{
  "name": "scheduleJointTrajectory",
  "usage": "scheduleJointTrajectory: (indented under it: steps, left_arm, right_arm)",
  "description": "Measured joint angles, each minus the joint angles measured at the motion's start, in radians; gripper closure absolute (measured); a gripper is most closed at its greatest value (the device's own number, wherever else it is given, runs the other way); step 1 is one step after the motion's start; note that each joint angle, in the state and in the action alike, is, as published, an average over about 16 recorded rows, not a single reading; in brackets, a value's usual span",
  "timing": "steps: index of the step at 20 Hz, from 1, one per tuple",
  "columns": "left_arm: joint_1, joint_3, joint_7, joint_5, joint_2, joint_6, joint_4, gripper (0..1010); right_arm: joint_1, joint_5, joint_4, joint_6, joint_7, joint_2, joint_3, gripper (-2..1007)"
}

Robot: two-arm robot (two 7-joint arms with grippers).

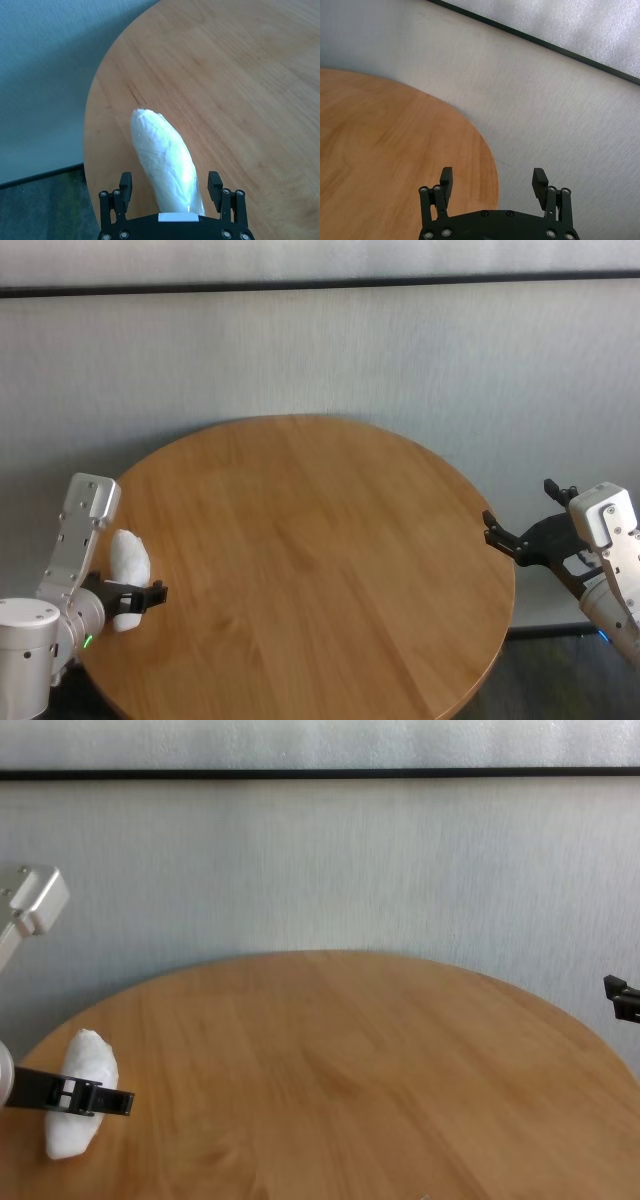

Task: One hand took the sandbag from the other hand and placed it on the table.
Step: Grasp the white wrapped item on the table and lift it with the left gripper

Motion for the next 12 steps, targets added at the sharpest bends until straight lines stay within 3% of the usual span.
scheduleJointTrajectory:
  steps: [12]
  left_arm:
    - [0.000, -0.005, 0.003, 0.018, -0.007, 0.012, -0.003, 10]
  right_arm:
    - [0.000, 0.000, 0.000, 0.000, 0.000, 0.000, 0.000, 4]
